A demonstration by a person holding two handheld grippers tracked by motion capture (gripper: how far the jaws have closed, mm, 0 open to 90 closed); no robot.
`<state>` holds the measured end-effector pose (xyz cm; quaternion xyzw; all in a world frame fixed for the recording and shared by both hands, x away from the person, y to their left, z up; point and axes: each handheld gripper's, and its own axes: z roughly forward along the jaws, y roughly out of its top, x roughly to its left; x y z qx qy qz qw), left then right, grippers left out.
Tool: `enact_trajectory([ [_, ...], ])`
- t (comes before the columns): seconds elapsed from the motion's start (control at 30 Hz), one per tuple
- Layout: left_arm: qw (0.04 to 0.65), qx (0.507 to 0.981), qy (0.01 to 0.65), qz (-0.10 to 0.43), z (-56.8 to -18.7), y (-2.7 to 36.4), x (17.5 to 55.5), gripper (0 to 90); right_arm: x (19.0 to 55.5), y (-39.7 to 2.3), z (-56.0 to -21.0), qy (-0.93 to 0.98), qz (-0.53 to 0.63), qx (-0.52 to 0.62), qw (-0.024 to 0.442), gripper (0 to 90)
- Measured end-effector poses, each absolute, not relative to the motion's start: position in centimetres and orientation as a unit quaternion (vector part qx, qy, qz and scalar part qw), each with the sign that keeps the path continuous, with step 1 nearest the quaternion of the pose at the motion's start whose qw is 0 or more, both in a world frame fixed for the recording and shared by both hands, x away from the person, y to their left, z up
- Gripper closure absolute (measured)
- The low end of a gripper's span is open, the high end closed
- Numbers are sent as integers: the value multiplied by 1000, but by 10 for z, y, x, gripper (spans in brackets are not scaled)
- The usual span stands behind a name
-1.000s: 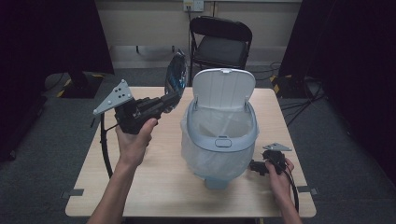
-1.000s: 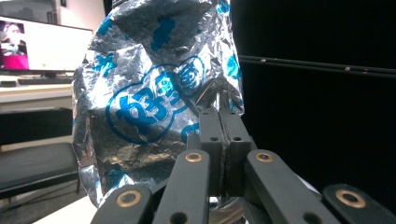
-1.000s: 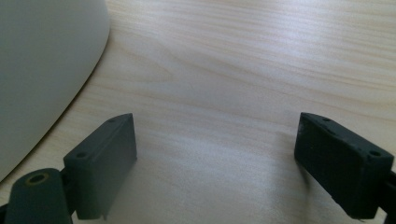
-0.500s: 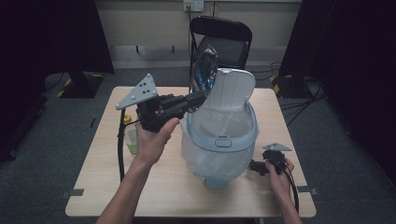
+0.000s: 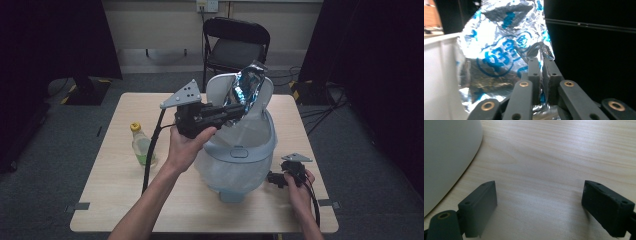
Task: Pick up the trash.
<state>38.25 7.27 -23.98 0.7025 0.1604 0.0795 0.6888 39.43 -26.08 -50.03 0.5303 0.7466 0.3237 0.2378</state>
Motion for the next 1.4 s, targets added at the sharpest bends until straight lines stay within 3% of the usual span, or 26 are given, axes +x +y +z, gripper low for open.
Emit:
enact_trajectory([
  [0.7, 678, 709, 178, 81, -243, 81, 388, 741, 394, -261, -500, 746, 324, 531, 238, 117],
  [1.17, 673, 710, 186, 86, -245, 101, 384, 531, 394, -261, -500, 747, 324, 531, 238, 116],
  [1.4, 668, 710, 202, 93, -254, 117, 381, 471, 394, -261, -500, 746, 324, 531, 238, 116],
])
